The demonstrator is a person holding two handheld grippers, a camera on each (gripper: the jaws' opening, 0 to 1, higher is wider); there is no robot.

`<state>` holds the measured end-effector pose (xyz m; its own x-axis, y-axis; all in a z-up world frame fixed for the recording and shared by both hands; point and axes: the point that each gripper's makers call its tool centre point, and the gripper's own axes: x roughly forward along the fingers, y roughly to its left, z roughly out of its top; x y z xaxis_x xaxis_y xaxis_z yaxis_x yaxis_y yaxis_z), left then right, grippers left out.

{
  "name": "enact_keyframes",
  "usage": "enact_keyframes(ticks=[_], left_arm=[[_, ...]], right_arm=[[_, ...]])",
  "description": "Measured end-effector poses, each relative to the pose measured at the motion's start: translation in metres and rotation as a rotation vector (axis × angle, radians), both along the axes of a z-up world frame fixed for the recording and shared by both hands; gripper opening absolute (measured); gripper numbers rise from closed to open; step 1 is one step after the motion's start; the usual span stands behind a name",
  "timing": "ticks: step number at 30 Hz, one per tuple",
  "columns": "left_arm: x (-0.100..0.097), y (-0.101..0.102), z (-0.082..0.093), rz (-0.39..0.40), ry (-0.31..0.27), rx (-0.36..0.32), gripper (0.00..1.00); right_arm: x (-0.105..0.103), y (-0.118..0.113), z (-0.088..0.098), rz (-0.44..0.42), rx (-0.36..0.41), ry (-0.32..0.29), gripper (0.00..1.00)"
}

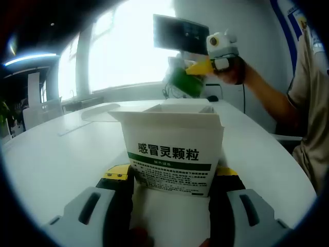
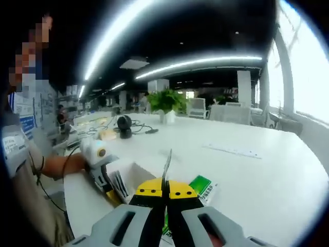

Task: Take out ganmaoling bag from box put it on table

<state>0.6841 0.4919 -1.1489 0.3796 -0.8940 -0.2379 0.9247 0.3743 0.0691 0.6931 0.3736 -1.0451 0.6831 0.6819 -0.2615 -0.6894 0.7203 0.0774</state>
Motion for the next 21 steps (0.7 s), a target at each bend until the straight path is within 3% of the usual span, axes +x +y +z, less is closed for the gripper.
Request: enact_keyframes(ticks=[10,15,21], left_arm=[[0.0,0.0,0.0,0.0,-0.001,0.0,0.49],[0.0,0.0,0.0,0.0,-0.001,0.0,0.49],[0.0,-0.001,0.0,0.0,-0.001,0.0,0.49]], right_arm=[[0.002,-0.011,-0.049,-0.102,0.178,0.188,0.0],[0.001,-0.008,-0.059,-0.104,0.295,0.277,0.0],[0.003,-0.005,-0.076,-0.116,0.334,0.345,0.0]])
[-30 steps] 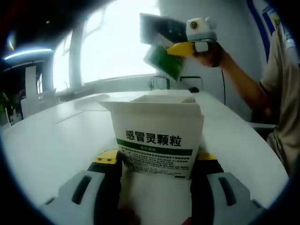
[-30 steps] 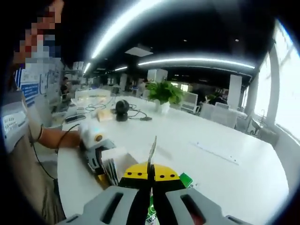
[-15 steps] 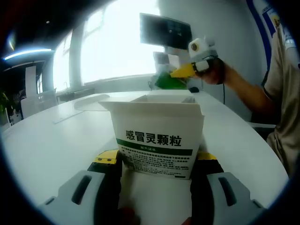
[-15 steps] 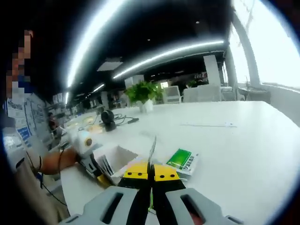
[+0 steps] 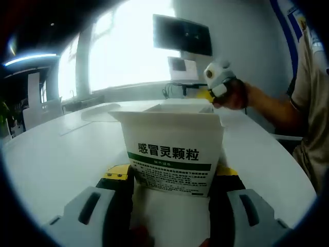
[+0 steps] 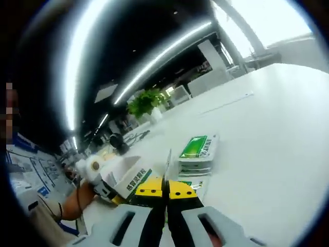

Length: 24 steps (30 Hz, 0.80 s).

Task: Take out ganmaoling bag from box put it on table

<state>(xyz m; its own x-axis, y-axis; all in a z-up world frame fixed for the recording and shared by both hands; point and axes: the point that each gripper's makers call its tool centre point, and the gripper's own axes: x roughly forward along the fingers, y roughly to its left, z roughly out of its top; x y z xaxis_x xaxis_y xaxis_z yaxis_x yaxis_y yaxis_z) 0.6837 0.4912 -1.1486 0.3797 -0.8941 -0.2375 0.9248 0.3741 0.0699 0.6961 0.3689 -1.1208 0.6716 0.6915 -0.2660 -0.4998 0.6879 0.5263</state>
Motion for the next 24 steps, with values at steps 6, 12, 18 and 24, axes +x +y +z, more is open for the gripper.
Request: enact_keyframes(ticks=[6,12,18,24], left_arm=[[0.0,0.0,0.0,0.0,0.001,0.0,0.49],[0.0,0.0,0.0,0.0,0.0,0.0,0.49],[0.0,0.0,0.0,0.0,0.001,0.0,0.49],[0.0,0.0,0.0,0.0,0.001,0.0,0.49]], right_arm=[[0.005,-0.002,-0.021,-0.02,-0.191,-0.025,0.0],[0.007,-0.002,-0.025,-0.008,-0.392,-0.148,0.0],[0.009,-0.005,-0.023,-0.02,-0.525,-0.228,0.05],[0.011,-0.019,-0.023,-0.096,-0.581,-0.229,0.14]])
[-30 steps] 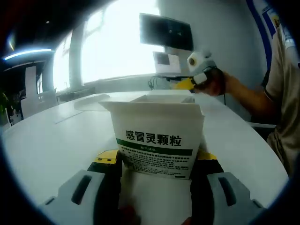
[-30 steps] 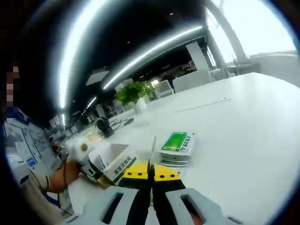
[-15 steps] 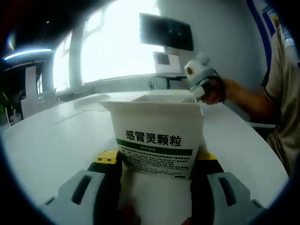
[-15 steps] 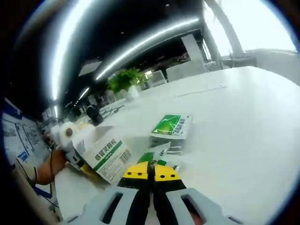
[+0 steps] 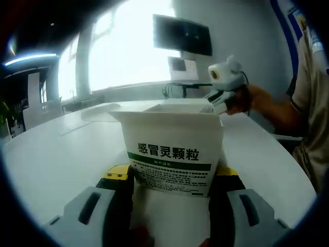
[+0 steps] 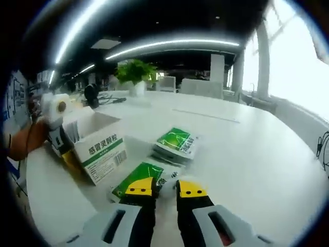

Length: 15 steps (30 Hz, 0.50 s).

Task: Take out ganmaoling bag from box put it on table

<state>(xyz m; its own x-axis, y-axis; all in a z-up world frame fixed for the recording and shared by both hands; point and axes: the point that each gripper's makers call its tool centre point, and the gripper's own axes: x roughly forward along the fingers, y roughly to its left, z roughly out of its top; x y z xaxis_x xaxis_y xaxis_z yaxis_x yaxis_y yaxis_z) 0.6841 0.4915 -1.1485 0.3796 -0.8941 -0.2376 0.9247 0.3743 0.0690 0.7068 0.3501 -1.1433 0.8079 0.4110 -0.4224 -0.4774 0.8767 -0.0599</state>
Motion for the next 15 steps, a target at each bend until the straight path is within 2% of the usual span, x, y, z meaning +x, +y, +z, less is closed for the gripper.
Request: enact_keyframes(ticks=[2,4,5,7,13,15], left_arm=[[0.0,0.0,0.0,0.0,0.0,0.0,0.49],[0.0,0.0,0.0,0.0,0.0,0.0,0.49],[0.0,0.0,0.0,0.0,0.0,0.0,0.49],[0.0,0.0,0.0,0.0,0.0,0.0,0.49],[0.0,0.0,0.0,-0.001,0.0,0.0,0.49],[0.0,0.0,0.0,0.0,0.0,0.0,0.49]], right_arm=[[-0.001,-0.006,0.0,-0.019,0.006,-0.005,0.15],[-0.002,-0.01,0.004,-0.039,0.04,-0.016,0.16],[-0.004,-0.009,0.008,-0.041,0.088,-0.016,0.16],[-0.006,-0.012,0.011,-0.038,0.115,-0.018,0.16],[-0.008,-0.018,0.019,-0.04,0.091,-0.062,0.16],[-0.009,-0.018,0.022,-0.032,0.091,-0.074,0.12]])
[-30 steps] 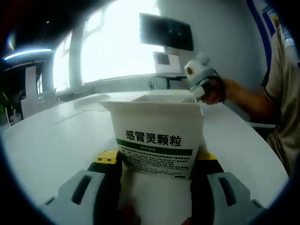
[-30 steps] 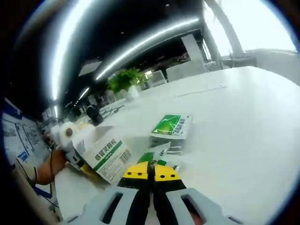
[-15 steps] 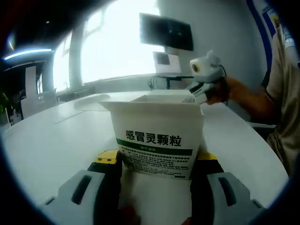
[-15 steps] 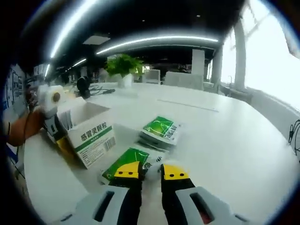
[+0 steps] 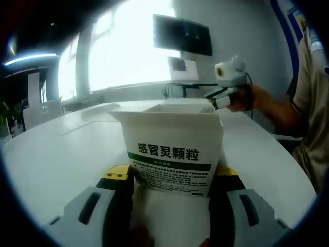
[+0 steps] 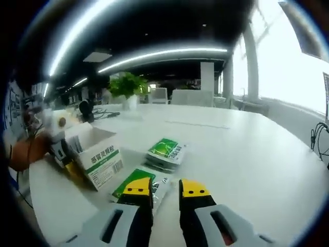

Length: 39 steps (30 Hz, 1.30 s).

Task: Take out ganmaoling bag from box put it on table

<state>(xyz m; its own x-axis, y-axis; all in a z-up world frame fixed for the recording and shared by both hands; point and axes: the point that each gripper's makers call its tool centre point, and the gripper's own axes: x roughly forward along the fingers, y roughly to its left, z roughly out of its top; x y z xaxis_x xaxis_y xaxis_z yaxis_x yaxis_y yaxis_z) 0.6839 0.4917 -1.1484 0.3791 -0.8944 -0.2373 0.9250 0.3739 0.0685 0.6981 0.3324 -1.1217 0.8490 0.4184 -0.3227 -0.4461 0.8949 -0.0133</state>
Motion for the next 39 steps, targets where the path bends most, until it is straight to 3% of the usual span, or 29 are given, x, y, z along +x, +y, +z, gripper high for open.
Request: enact_keyframes(ticks=[5,14,20,29,39], left_arm=[[0.0,0.0,0.0,0.0,0.0,0.0,0.49],[0.0,0.0,0.0,0.0,0.0,0.0,0.49],[0.0,0.0,0.0,0.0,0.001,0.0,0.49],[0.0,0.0,0.0,0.0,0.001,0.0,0.49],[0.001,0.0,0.0,0.001,0.001,0.0,0.49]], right_arm=[[-0.003,-0.004,0.006,0.007,-0.023,-0.04,0.0],[-0.012,-0.001,0.011,0.059,-0.069,-0.121,0.0],[-0.019,0.004,0.004,0.087,-0.068,-0.144,0.0],[-0.027,0.009,-0.006,0.106,0.0,-0.162,0.0],[-0.032,0.009,-0.001,0.114,0.02,-0.198,0.0]])
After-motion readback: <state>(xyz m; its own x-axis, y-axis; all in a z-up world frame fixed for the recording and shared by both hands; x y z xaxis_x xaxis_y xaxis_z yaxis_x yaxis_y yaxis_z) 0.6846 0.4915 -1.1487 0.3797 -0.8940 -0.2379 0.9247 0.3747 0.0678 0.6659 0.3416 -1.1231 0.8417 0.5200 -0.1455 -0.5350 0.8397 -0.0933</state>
